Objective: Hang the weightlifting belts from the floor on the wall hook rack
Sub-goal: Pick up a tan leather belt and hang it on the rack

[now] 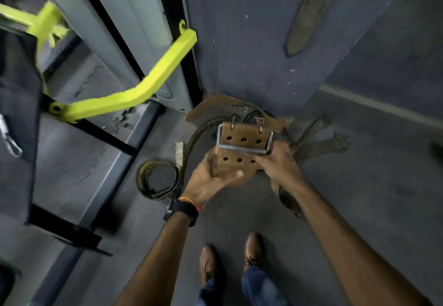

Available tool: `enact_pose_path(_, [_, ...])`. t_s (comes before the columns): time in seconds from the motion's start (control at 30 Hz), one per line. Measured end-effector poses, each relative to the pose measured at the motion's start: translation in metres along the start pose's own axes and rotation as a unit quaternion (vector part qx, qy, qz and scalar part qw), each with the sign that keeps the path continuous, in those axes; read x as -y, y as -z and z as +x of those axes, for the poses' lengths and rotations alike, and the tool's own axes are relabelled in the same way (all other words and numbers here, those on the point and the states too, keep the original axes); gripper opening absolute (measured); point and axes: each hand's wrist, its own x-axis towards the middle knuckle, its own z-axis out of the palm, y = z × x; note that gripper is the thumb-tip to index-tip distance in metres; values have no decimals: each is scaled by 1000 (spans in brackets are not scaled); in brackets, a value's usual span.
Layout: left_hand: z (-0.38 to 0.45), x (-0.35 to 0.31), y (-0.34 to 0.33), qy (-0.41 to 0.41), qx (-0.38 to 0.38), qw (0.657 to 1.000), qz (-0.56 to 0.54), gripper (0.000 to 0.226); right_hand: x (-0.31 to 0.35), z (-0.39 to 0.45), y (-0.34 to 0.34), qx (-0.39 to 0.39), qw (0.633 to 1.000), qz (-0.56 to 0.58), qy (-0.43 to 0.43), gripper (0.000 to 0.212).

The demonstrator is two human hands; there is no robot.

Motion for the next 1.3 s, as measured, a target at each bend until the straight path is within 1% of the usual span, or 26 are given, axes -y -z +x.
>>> enact_pose_path(0.07, [-28, -66, 19, -74, 3, 997, 3, 52, 72, -12, 29, -8, 999, 9, 33, 34])
enact_pose_path(0.13, [-53, -125, 34, -135, -16, 991, -5, 30, 143, -25, 59, -31, 997, 35, 67, 28])
enact_pose_path(0.17, [-65, -155, 40, -160, -23, 987, -11, 24, 175, -30, 72, -40, 994, 56, 87, 24])
enact_pose_path(0.23, [-89, -204, 52, -205, -44, 978, -17, 26, 235, -40, 93, -69, 984, 84, 142, 29])
enact_pose_path(0.3, [-108, -244, 61, -240, -61, 969, -20, 21, 276, -50, 104, -100, 972, 118, 179, 42])
enact_pose_path(0.37, [-122, -273, 70, -270, -56, 961, -22, 9, 298, -58, 109, -92, 967, 160, 177, 57])
enact_pose_path(0.4, [-127, -285, 73, -288, -55, 956, -25, 12, 302, -62, 107, -85, 968, 167, 166, 59])
enact_pose_path(0.43, [-136, -300, 79, -304, -56, 951, -24, 19, 309, -69, 106, -85, 972, 154, 158, 53])
enact_pose_path(0.5, [-138, -322, 82, -314, -42, 948, -10, 29, 312, -72, 103, -87, 972, 158, 148, 28])
enact_pose_path(0.53, [-143, -333, 85, -316, -36, 948, -1, 27, 317, -74, 104, -100, 969, 170, 151, 17])
enact_pose_path(0.57, [-148, -343, 87, -310, -26, 950, -18, 23, 324, -77, 106, -114, 966, 175, 153, 10])
enact_pose_path(0.6, [-148, -349, 88, -304, -17, 952, -40, 19, 329, -76, 108, -119, 963, 181, 160, 8])
enact_pose_path(0.67, [-154, -364, 90, -306, -8, 949, -71, 22, 345, -82, 121, -107, 964, 162, 180, 17])
enact_pose_path(0.7, [-157, -369, 90, -309, -9, 948, -74, 19, 353, -87, 128, -103, 966, 143, 192, 30])
enact_pose_path(0.77, [-161, -370, 90, -314, -14, 947, -61, 16, 360, -96, 138, -105, 965, 86, 226, 62])
enact_pose_path(0.8, [-163, -369, 88, -319, -8, 946, -54, 18, 362, -103, 142, -111, 962, 55, 243, 69])
enact_pose_path(0.87, [-167, -372, 88, -330, 8, 942, -58, 25, 364, -113, 151, -118, 957, 31, 263, 64])
enact_pose_path(0.97, [-178, -377, 90, -369, 34, 927, -54, 45, 364, -129, 157, -103, 957, 55, 264, 55])
enact_pose_path(1.0, [-182, -378, 91, -387, 35, 921, -38, 47, 364, -134, 158, -99, 956, 66, 267, 56])
enact_pose_path(1.07, [-192, -377, 90, -411, 10, 911, 10, 44, 364, -142, 161, -105, 953, 62, 278, 67])
enact_pose_path(1.13, [-198, -373, 89, -439, -62, 892, 82, 34, 370, -146, 165, -122, 949, -30, 289, 82])
enact_pose_path(1.17, [-201, -370, 89, -456, -117, 871, 141, 28, 374, -147, 166, -129, 946, -86, 286, 84])
enact_pose_path(1.2, [-206, -364, 90, -462, -178, 844, 204, 27, 376, -148, 167, -137, 940, -138, 280, 78])
enact_pose_path(1.23, [-212, -358, 89, -467, -229, 815, 255, 27, 376, -148, 167, -154, 930, -180, 281, 64])
enact_pose_path(1.27, [-215, -353, 87, -474, -256, 793, 283, 29, 375, -148, 166, -173, 918, -212, 288, 48])
enact_pose_path(1.3, [-217, -348, 85, -482, -263, 784, 289, 31, 373, -148, 164, -187, 909, -227, 295, 36])
